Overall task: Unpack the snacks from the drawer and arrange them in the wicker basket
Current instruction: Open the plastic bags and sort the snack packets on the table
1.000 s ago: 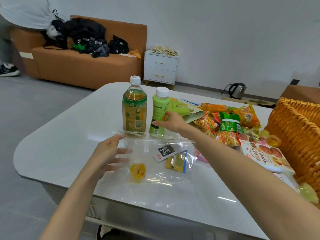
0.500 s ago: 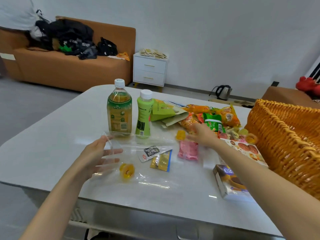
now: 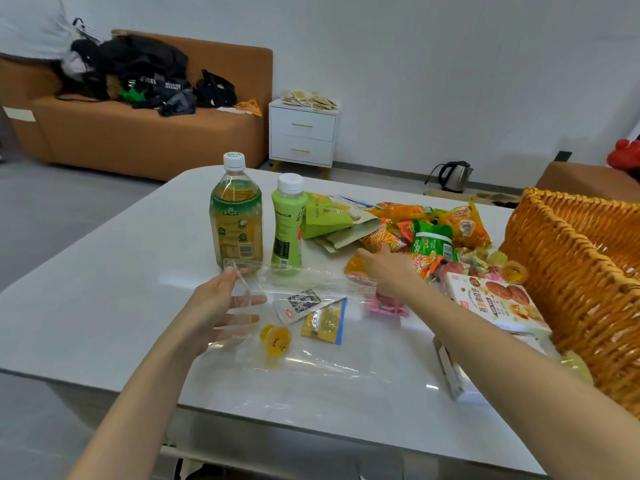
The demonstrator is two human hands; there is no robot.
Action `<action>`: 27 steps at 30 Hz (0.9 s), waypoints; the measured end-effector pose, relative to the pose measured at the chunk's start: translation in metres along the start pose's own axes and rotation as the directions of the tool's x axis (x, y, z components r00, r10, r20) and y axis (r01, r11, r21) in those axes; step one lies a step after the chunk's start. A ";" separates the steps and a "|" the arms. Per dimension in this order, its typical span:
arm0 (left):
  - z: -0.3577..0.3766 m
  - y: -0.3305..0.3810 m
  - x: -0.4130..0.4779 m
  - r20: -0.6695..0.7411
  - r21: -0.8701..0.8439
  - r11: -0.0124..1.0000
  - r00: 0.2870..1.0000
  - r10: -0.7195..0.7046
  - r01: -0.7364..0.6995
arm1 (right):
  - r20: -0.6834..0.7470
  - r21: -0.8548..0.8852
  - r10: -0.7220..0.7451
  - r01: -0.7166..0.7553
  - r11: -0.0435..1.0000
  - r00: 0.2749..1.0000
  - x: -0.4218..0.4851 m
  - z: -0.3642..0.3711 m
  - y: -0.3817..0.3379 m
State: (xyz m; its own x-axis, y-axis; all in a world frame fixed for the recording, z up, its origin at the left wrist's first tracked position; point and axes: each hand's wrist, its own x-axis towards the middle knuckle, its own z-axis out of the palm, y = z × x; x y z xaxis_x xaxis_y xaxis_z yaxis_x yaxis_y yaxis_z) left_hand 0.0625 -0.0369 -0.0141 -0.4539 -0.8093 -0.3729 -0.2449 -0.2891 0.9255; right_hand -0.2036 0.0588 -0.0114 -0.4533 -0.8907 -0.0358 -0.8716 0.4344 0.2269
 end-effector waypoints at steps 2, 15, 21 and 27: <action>0.000 -0.001 0.003 -0.006 -0.004 1.000 1.000 -0.001 0.000 | -0.019 0.072 -0.032 0.034 0.997 0.999 0.000 0.002 0.002; 0.001 -0.001 0.001 0.011 -0.121 0.988 0.996 -0.092 0.093 | -0.145 0.981 0.294 0.097 0.170 0.945 -0.076 -0.037 0.045; 0.017 0.001 -0.010 0.069 -0.176 0.974 0.989 -0.134 0.144 | -0.125 0.630 0.118 -0.013 0.776 0.985 -0.158 -0.041 0.050; 0.053 0.003 -0.025 0.182 -0.085 0.986 0.975 -0.126 0.143 | -0.496 0.000 0.013 -0.015 1.000 0.868 -0.173 -0.022 0.025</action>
State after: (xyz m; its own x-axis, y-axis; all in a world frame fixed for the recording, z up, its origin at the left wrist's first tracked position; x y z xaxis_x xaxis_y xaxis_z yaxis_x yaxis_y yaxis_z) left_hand 0.0276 0.0100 -0.0058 -0.5675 -0.6601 -0.4922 -0.2332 -0.4444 0.8649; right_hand -0.1428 0.2211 0.0216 -0.3127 -0.8342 0.4543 -0.8644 0.4481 0.2279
